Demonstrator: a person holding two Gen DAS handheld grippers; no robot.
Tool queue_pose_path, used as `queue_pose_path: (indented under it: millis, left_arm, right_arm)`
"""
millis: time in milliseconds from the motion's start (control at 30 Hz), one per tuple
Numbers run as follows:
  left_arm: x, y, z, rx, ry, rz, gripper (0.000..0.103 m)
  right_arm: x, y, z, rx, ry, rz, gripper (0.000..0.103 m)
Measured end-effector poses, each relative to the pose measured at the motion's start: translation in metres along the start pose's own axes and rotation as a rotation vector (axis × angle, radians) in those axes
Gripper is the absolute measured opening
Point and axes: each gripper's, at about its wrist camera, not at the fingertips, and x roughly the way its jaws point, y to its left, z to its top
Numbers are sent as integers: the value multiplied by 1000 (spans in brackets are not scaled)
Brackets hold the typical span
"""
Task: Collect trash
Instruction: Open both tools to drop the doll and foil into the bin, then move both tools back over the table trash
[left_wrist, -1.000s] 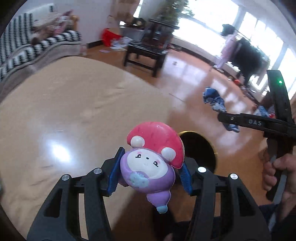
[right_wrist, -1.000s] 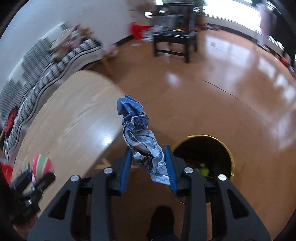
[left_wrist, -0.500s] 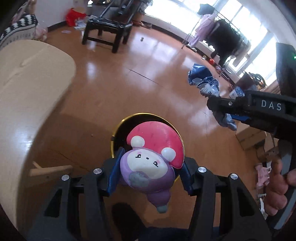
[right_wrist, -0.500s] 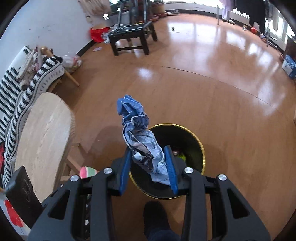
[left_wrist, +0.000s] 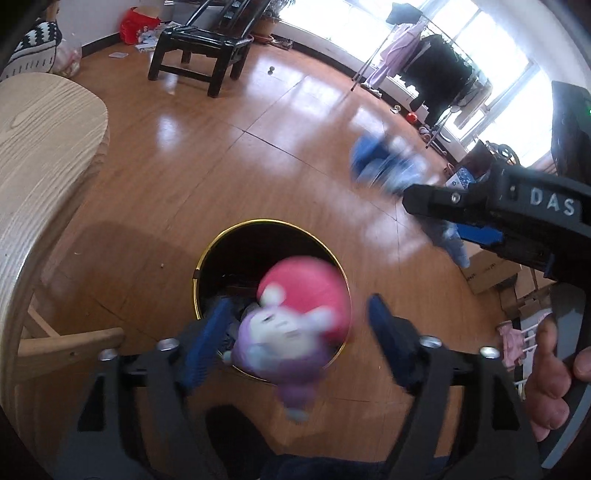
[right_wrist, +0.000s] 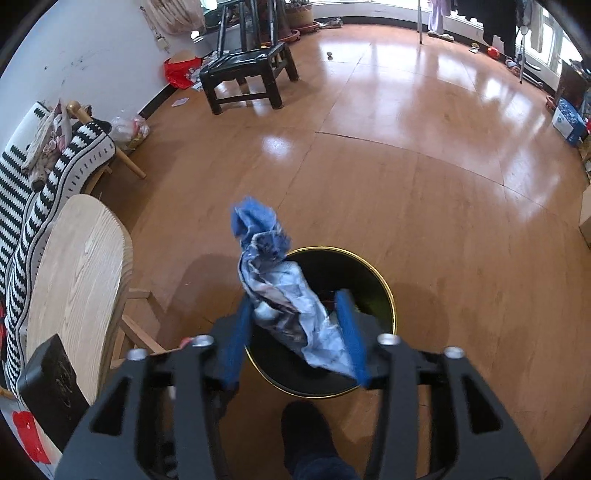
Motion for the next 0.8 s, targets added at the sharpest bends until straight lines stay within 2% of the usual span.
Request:
queue_pose_path:
  millis: [33,300,467,567,667,733,800]
  left_arm:
    - [-2,0,1,1,-6,-2,81]
    - [-6,6,2,-20,-13,6,83]
    - [-25,11,1,-21,-40,32,84]
    - [-52,20,1,-30,-80,50,87]
    - [-91,34,-2,-38,-132,89,89]
    - [-119,46,-8,-48,-164,120,91]
    - [-157,64,-17,-62,-207,168,91]
  right_arm:
    - [-2,0,1,-1,-11,-1,80]
    - [-6,1,-2,-4,-26,-2,80]
    - [-11,12,-2,-24,-60,11,84]
    - [-17,26,-3,-41,-82,49,84]
    - [-27,57,-5,-89,-101,106,85]
    - [-36,86,-10,-147,-128,139,90]
    - [-42,120,-19,-216,-141,171,90]
